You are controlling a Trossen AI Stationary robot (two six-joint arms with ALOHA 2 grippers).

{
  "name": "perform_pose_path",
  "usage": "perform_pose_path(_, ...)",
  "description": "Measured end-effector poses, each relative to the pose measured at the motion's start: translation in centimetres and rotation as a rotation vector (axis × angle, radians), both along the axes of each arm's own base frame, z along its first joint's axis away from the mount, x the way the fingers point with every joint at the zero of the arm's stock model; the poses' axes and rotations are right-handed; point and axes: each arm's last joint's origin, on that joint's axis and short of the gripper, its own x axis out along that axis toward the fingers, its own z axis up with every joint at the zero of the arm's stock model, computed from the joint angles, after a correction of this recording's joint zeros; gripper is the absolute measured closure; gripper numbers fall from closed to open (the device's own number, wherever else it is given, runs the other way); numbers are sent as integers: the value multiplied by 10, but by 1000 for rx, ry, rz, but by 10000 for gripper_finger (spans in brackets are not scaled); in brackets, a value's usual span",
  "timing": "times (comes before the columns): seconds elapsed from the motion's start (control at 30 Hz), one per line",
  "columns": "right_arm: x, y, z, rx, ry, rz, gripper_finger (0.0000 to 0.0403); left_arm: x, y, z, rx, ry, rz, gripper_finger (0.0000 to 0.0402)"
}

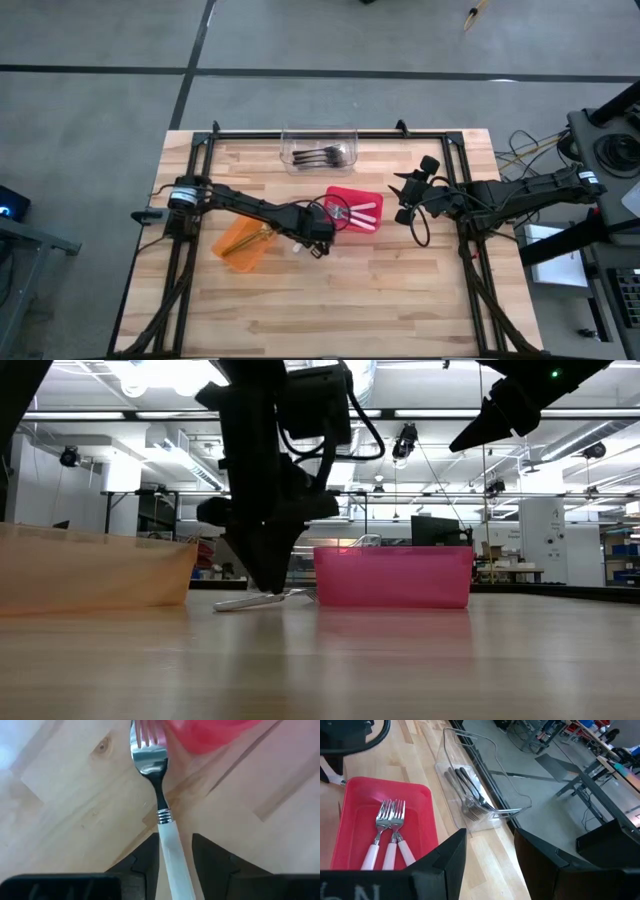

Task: Sort silverware by color (type)
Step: Put the white fork into the red bin

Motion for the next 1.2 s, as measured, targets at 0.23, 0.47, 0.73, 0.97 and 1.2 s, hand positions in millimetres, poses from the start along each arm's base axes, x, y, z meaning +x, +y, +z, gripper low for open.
perform_pose_path(0.23,0,0,0,39,-31,-23,245,-5,-7,26,89,-43,-145,285)
perform_pose_path(0.47,1,5,-2,289,-115,14,245,-15,-15,57,153,-97,-262,283)
perform_pose_path(0.73,4,9,-6,439,-132,57,245,-32,-53,81,254,-190,-317,283)
perform_pose_path(0.97,6,9,-3,433,-163,68,245,-39,-78,77,162,-249,-194,283)
perform_pose_path(1.2,7,10,-2,414,-172,87,245,-34,-85,68,307,-262,-267,283)
